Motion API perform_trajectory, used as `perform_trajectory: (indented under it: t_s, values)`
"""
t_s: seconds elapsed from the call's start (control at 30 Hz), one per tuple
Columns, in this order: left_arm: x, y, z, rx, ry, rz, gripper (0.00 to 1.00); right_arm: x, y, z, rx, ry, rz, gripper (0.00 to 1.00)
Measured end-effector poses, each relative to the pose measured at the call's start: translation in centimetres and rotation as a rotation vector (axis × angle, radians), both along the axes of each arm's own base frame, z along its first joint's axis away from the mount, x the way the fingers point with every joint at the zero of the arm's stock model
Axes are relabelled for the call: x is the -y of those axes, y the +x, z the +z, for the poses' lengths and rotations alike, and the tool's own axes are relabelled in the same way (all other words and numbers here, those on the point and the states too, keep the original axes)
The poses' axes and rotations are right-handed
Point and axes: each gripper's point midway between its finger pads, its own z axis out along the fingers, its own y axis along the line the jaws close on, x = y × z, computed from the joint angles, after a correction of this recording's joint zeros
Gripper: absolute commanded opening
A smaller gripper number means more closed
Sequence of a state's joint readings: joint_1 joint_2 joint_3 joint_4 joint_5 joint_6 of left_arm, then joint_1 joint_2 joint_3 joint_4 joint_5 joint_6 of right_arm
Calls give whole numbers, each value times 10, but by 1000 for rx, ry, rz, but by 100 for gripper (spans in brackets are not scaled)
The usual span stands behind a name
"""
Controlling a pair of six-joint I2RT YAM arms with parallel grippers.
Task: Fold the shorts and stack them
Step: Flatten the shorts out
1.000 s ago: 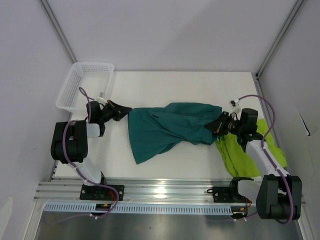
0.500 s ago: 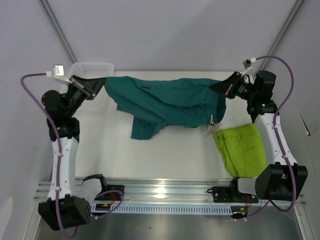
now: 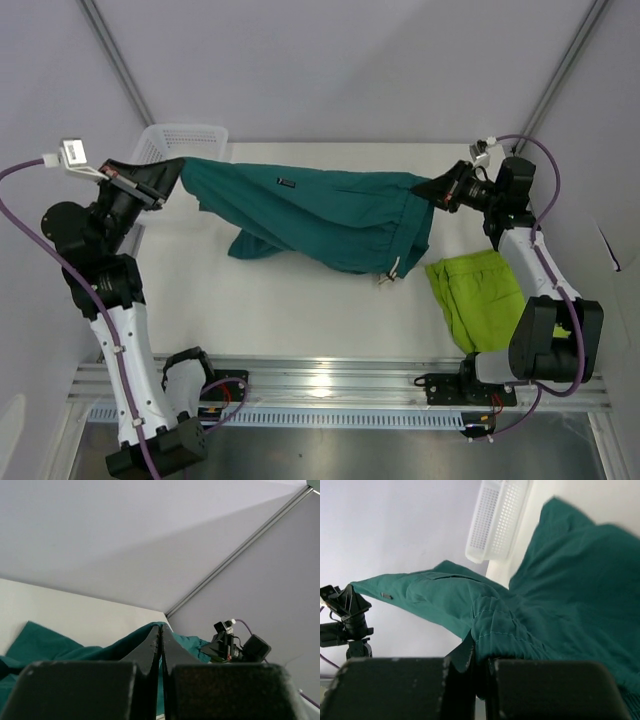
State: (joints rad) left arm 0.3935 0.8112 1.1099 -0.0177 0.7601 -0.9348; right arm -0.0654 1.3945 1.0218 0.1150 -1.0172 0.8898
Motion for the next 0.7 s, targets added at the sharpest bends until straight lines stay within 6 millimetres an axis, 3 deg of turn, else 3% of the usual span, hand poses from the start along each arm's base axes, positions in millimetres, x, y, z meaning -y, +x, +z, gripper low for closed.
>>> perform_trajectory:
  t_s: [0.1,0.23,0.33,0.43,0.6,0.7]
  values:
    - [-4,-8,11,31,16,27,0,6,-4,23,74,-1,-8,0]
    - [2,-26,34,102,57,40,0,20,-8,71,199,-14,-42,0]
    - [8,-39,47,151,83,40,0,21,-12,88,263,-8,-28,0]
    - [12,-45,53,182,100,34,0,18,-17,73,246,20,-7,0]
    - [14,-46,52,184,113,20,0,1,-30,4,81,64,32,0]
    - [14,-47,48,198,128,25,0,-15,-40,-25,27,54,66,0]
